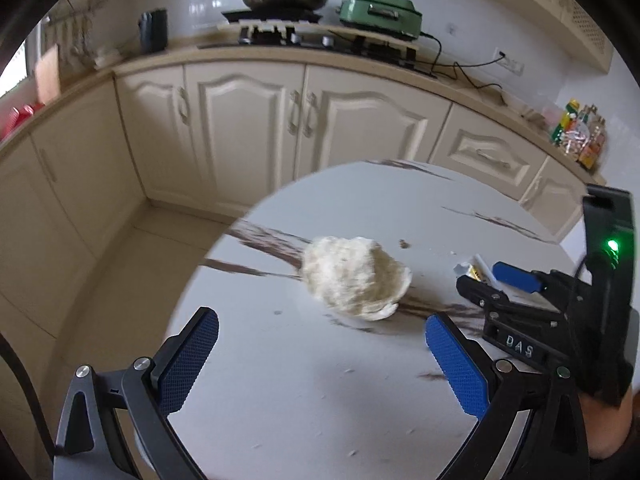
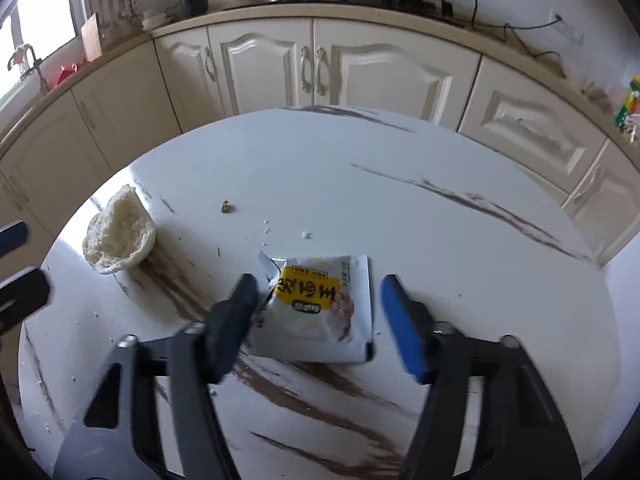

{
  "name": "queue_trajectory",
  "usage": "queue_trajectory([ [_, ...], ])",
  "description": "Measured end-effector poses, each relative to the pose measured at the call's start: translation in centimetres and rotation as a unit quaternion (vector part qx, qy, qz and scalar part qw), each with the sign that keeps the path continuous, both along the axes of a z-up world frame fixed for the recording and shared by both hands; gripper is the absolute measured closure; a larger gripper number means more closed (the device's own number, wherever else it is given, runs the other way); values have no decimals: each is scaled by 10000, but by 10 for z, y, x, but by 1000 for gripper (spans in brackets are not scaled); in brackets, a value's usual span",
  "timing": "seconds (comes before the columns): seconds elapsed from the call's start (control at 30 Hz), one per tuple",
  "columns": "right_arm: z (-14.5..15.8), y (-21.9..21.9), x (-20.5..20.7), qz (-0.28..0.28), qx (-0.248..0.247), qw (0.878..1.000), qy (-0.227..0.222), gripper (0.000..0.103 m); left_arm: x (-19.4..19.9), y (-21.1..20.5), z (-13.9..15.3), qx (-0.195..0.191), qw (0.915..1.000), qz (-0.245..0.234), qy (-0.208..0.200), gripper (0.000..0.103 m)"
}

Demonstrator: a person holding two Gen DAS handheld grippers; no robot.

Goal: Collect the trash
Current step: 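Grasp the small white-and-yellow packet with the right tool, then hold the small packet in the right tool while the left tool grasps the white bread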

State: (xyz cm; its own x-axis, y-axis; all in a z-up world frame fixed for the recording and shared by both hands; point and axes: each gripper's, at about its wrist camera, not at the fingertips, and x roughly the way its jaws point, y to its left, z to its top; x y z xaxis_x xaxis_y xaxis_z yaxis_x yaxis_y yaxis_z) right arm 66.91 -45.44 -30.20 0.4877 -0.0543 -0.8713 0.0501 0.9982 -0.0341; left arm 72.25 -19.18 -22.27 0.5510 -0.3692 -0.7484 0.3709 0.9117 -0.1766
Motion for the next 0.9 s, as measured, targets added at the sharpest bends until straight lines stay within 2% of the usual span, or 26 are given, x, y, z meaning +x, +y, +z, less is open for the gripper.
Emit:
queue_trajectory([
  [0.07,1,-2,-2,95,-21,10000,-3,53,13,-2,-6,-53,9999,-70,86,1],
  [0.1,2,-3,-3,138,28,9999,-19,68,19,-4,-9,6,9999,-91,98,1],
  [0.23,9,-3,-5,218,-50,9997,-24,86,39,-15,-19,269,9995,-102,139,1],
  [0.33,11,-9,-6,175,114,9998,-48,87,50,-20,-22,307,9992,-140,229,1],
  [0.47,13,-14,-8,139,247,9996,-64,87,65,-35,-32,551,9978,-173,322,1],
  [0.57,14,-15,-9,135,341,9993,-75,87,71,-41,-35,806,9964,-172,207,1],
  [0.63,14,-16,-9,136,374,9992,-82,87,74,-42,-37,746,9970,-161,157,3],
  [0.7,14,-17,-8,136,388,9991,-94,87,73,-45,-37,851,9962,-196,11,20],
  [0.77,14,-18,-7,134,409,9990,-103,87,60,-43,-36,698,9971,-309,-24,34],
  [0.9,15,-17,-9,149,428,9989,-107,87,54,-43,-43,612,9972,-423,-52,39],
])
